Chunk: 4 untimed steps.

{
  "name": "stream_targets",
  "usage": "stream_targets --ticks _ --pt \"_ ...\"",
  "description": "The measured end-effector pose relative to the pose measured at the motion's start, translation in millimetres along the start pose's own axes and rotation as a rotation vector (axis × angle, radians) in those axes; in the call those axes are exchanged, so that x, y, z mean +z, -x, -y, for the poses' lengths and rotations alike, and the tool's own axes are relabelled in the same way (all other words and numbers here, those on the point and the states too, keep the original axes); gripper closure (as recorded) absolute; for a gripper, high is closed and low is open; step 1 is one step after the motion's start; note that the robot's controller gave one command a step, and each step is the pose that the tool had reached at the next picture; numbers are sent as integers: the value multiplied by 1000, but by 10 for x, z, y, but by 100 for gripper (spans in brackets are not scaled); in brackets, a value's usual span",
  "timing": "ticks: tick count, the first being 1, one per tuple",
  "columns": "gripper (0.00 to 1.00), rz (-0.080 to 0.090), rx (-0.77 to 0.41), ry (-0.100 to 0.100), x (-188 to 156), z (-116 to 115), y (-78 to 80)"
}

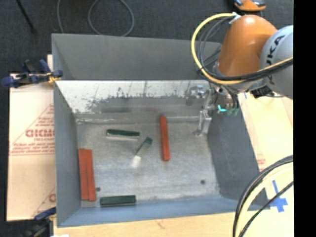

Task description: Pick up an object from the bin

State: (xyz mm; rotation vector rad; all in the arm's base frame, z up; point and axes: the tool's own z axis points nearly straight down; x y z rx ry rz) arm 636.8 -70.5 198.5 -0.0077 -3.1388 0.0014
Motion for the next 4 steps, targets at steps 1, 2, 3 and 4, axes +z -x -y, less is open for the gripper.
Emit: stream_targets --ticks 1,2,3,4 --pt "0 13 -687 -3 1263 -478 18" --pt "0 10 -1043 -4 962 -543 107" --pt "0 10 -1425 -5 971 -668 113" --pt "0 11 -1703 -8 1256 -811 108"
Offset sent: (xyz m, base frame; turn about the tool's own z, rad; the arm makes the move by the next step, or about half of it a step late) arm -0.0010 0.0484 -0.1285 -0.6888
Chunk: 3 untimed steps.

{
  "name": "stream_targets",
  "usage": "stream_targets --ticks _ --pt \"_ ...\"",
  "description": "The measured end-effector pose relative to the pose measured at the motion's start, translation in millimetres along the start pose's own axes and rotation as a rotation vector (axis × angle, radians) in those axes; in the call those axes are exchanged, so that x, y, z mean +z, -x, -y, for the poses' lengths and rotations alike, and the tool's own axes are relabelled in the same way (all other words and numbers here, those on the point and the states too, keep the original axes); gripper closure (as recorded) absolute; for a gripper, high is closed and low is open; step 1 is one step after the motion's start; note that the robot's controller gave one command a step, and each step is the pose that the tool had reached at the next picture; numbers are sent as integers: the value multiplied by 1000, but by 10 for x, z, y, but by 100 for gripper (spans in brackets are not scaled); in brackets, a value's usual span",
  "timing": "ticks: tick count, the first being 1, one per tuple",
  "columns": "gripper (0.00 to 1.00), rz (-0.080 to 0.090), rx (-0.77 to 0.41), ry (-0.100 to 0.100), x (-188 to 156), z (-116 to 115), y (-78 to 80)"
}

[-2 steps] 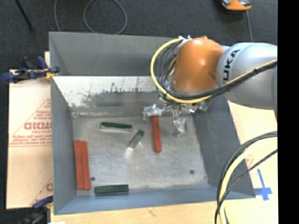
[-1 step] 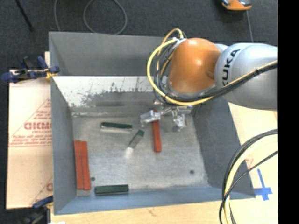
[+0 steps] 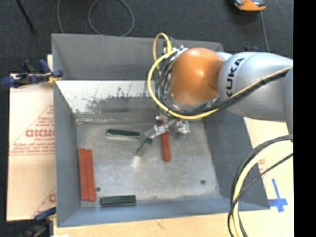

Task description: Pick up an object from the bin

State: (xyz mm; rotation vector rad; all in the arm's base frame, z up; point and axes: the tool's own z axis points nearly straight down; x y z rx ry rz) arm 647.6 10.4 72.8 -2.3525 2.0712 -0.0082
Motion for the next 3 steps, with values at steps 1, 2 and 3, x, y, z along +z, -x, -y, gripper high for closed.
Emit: stream_targets --ticks 1,2,3 --pt "0 2 8 -2 -31 27 -8" --pt "100 2 10 0 -32 26 -7" --pt "100 3 19 -2 -57 48 -17"
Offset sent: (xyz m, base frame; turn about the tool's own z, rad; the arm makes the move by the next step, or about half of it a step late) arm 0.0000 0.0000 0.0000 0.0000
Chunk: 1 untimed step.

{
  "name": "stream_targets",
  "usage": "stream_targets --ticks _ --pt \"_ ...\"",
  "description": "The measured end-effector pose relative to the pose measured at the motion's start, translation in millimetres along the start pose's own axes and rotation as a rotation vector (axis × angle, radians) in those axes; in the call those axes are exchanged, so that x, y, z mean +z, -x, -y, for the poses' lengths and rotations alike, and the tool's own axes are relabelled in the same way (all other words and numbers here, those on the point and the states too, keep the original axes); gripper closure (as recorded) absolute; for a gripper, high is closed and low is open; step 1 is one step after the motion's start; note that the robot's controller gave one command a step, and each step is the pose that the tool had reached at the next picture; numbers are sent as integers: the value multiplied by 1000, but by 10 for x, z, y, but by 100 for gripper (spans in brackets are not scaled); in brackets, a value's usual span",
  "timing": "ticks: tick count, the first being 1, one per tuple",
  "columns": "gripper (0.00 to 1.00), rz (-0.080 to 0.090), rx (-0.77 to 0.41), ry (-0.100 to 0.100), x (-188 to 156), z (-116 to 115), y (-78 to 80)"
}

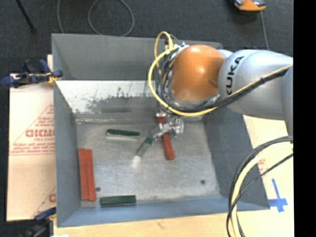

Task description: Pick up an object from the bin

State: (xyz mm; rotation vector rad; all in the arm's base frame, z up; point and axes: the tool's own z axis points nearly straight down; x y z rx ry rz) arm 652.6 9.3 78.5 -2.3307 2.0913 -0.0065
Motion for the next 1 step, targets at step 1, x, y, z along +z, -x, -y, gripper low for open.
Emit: stream_targets --ticks 1 --pt "100 -4 8 2 -611 27 -7"
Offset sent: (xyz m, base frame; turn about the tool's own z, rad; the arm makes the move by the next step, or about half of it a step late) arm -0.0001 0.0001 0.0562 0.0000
